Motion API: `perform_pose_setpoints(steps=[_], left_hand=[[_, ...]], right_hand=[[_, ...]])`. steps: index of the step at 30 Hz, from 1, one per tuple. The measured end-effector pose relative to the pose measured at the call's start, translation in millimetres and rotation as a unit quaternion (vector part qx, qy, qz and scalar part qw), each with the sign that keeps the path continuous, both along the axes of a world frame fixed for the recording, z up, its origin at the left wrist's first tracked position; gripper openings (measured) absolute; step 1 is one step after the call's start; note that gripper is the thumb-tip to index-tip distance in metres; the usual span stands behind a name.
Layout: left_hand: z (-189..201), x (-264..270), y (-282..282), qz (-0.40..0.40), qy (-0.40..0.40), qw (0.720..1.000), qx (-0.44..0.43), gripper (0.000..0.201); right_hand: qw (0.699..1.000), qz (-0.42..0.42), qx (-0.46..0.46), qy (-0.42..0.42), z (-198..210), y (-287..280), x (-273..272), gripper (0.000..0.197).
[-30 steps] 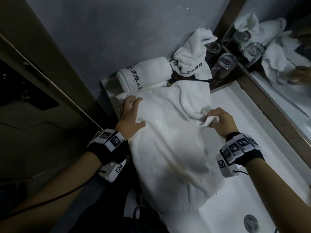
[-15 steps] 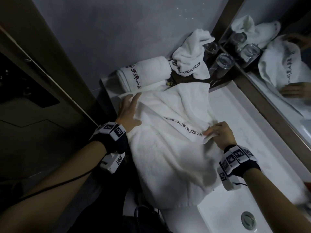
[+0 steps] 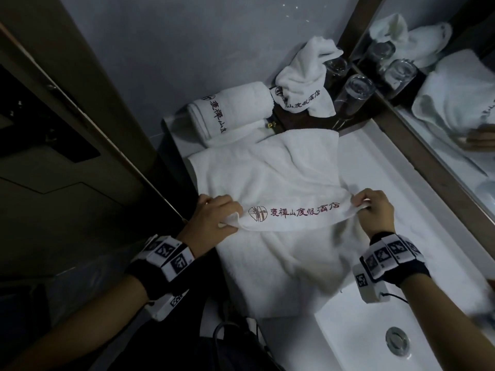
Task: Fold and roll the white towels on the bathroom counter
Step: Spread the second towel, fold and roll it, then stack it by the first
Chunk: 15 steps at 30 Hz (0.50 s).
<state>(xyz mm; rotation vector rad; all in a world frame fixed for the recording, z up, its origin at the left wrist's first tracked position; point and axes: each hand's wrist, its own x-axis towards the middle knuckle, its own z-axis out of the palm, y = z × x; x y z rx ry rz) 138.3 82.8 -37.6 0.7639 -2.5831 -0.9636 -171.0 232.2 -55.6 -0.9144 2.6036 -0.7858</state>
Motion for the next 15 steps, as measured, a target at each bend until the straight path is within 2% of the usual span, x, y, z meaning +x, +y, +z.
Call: perform_pose_setpoints(steps=[2, 5, 7, 11, 13, 15], left_hand=[[-3.1, 6.9, 17.5, -0.039, -0.017, 0.999, -0.016, 0.033], [-20.9, 19.7, 43.7, -0.096, -0.089, 0.991, 0.031, 0.022], [-35.3, 25.9, 58.5, -0.099, -0.118, 0.987, 0.048, 0.022], [-50.4, 32.4, 75.2, -0.064, -0.09, 0.992, 0.057, 0.025], [-49.2, 30.1, 78.1, -0.008, -0.066, 0.991, 0.113, 0.029], [-43.3, 21.5, 75.0, 0.071, -0.03, 0.98, 0.182, 0.016]], right_hand=[[1.0, 0.013, 0.015, -0.01, -2.9, 13.9, -0.8, 0.036], [0.999, 0.021, 0.043, -0.018, -12.8, 38.0, 2.1, 0.034], [0.998, 0.024, 0.038, -0.039, -17.0, 52.5, 3.5, 0.034], [0.996, 0.041, 0.036, -0.077, -16.7, 68.9, 3.1, 0.043], [0.995, 0.037, 0.034, -0.085, -14.7, 70.3, 2.1, 0.046], [0.994, 0.013, 0.03, -0.101, -12.8, 68.8, 1.1, 0.041]])
